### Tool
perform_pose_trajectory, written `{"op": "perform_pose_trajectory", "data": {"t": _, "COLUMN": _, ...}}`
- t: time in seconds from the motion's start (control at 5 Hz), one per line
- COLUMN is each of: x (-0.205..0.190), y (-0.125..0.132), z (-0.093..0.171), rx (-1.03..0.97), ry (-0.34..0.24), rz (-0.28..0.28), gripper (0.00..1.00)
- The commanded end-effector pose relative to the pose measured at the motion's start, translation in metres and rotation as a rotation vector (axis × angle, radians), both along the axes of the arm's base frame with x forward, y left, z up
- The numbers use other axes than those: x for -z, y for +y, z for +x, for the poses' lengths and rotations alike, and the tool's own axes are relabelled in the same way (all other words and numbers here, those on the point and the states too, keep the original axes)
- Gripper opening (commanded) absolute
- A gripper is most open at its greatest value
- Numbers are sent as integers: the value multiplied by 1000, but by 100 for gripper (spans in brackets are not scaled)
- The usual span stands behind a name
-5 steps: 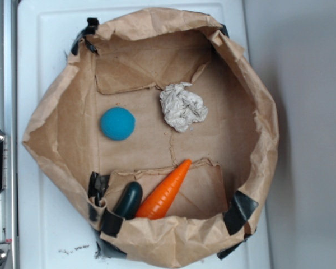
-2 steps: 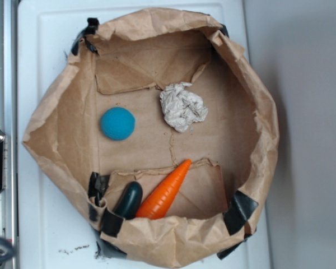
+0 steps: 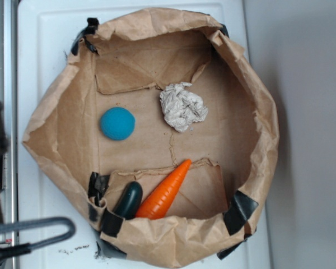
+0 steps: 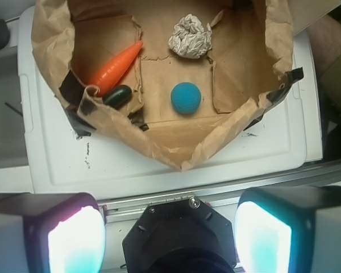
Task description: Grab the white paper.
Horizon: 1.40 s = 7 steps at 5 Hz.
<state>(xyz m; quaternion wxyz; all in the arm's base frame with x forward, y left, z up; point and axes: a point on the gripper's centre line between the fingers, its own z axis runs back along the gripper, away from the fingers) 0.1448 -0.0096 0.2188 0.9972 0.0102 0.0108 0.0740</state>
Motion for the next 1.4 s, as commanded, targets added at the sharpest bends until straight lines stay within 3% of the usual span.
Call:
{"op": "perform_pose_trajectory", "data": {"t": 0.0, "x": -21, "y": 17, "z": 87, "rx": -42, "ry": -294, "rz": -35, "gripper": 100}}
{"op": "perform_pose_trajectory", "data": {"t": 0.2, "x": -21, "y": 20, "z": 97, "rx": -30, "ry": -346, "rz": -27, "gripper": 100}}
{"op": "perform_pose_trajectory", "data": {"t": 0.4, "x": -5, "y": 37, "z": 130, "rx": -43, "ry": -383, "rz": -24, "gripper": 100}}
{"op": "perform_pose_trajectory", "data": {"t": 0.6, "x": 14, "y": 43, "z": 146, "rx": -60, "ry": -387, "rz": -5, "gripper": 100}}
{"op": "perform_pose_trajectory", "data": {"t": 0.8, "x": 40, "y": 59, "z": 154, "rx": -115, "ry": -288, "rz": 29, "gripper": 100}}
{"op": "perform_pose_trajectory", "data": {"t": 1.2, "x": 40, "y": 59, "z": 154, "rx": -115, "ry": -288, "rz": 29, "gripper": 100}}
